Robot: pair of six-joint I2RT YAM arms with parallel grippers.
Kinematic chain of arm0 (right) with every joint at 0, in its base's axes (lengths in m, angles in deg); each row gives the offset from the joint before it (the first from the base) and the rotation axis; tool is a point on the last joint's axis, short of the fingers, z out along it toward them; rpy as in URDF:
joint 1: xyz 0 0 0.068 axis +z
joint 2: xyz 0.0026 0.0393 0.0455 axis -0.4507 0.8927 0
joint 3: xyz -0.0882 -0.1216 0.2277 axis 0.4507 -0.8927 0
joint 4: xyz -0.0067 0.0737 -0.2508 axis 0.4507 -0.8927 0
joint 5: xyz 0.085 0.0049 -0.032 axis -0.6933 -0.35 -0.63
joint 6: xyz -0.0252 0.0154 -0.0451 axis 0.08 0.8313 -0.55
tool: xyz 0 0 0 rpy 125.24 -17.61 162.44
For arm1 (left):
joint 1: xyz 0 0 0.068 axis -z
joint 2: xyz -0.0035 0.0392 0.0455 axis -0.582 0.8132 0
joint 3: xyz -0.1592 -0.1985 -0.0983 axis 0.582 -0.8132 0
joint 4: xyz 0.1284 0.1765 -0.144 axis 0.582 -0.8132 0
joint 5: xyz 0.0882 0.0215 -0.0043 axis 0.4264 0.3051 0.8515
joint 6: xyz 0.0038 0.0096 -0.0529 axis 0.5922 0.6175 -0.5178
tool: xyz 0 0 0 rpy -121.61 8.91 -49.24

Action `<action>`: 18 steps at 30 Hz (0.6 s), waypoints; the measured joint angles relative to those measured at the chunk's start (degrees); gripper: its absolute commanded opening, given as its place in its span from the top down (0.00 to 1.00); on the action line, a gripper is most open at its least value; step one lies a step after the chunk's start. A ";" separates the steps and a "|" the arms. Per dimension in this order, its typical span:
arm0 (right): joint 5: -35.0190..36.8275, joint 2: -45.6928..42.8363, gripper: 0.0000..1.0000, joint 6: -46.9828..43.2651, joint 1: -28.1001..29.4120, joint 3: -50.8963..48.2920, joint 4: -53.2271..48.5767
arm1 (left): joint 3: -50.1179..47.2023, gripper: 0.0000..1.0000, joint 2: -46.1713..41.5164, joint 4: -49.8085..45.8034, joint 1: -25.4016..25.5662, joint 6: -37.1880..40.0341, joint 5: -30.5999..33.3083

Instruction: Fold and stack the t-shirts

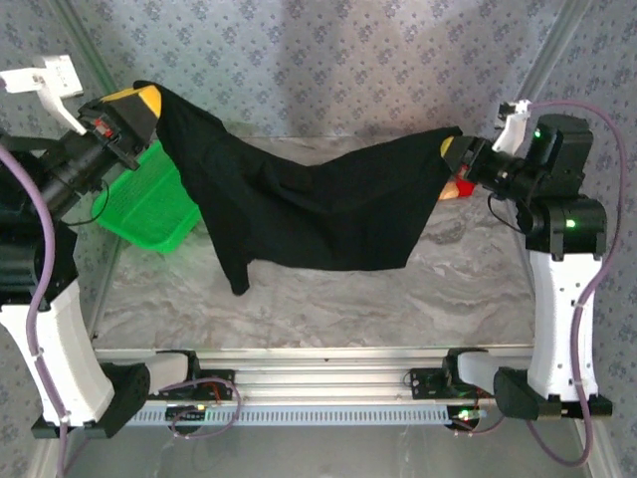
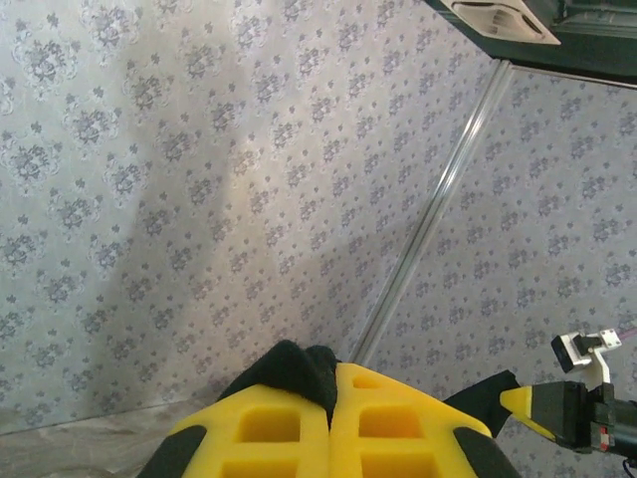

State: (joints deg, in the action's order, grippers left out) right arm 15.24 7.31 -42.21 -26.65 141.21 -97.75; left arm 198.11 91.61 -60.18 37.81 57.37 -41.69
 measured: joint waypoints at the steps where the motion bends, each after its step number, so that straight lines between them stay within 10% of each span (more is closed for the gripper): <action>1: -0.44 -0.35 1.00 -0.28 -0.57 -0.39 -0.35 | -0.87 1.00 -0.61 0.15 0.02 0.02 0.02; 18: 13.92 21.11 1.00 -11.67 -1.88 -11.89 0.94 | -46.90 1.00 5.60 10.01 7.74 3.32 15.30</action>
State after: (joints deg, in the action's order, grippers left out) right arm 29.17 28.42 -53.88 -28.53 129.32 -96.81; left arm 151.20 97.20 -50.17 45.54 60.69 -26.39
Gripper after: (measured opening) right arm 0.063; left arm 0.044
